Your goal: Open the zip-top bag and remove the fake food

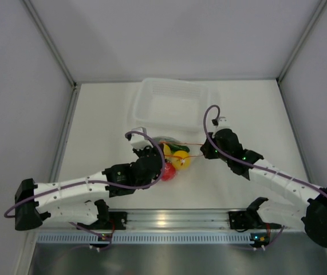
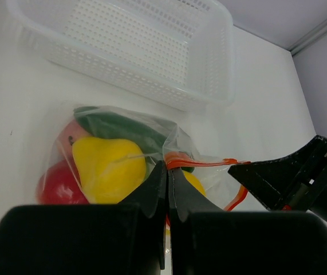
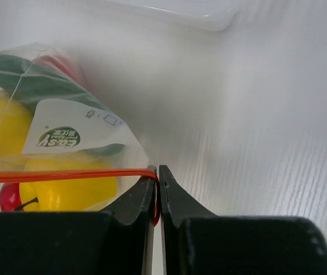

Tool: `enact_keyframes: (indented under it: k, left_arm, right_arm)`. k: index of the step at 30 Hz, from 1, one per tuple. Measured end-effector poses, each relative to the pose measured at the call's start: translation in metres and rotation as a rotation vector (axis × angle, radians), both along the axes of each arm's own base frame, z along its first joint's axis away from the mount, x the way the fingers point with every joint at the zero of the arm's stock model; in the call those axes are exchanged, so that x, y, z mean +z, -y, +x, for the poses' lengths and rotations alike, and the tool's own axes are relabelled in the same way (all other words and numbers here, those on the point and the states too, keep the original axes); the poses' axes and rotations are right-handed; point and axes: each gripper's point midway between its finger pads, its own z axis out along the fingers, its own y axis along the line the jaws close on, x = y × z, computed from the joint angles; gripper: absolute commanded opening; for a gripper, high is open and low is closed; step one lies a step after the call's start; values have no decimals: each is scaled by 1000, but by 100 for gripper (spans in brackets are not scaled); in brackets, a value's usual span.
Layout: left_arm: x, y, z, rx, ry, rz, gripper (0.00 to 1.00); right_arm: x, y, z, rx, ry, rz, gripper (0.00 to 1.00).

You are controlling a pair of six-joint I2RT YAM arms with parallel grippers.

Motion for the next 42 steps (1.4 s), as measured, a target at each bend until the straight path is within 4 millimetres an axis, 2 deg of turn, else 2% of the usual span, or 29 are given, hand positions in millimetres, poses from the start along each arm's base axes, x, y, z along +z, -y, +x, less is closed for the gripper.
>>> enact_keyframes:
  k: [4, 8, 13, 17, 21, 27, 35, 42]
  left_arm:
    - [-4, 1, -2, -17, -8, 7, 0]
    - [2, 9, -1, -38, -9, 21, 0]
    - [12, 31, 4, -81, -8, 54, 0]
    - [11, 45, 4, -125, -17, 90, 0]
    - [12, 57, 2, -181, -25, 109, 0]
    - [15, 64, -2, -228, -29, 113, 0]
    - [22, 63, -6, -271, -22, 113, 0]
    - [39, 56, -6, -297, -11, 62, 0]
  right_arm:
    - [-1, 0, -1, 11, -4, -4, 18]
    - [4, -4, -10, 69, -3, 20, 30]
    - [42, -14, -23, 191, 91, 85, 27]
    - [78, -24, -37, 307, 190, 132, 25]
    - [91, -39, -57, 434, 244, 151, 22]
    - [86, -67, -85, 579, 275, 108, 20]
    - [54, -75, -74, 582, 242, 4, 23]
    - [40, -92, -86, 681, 284, -37, 25]
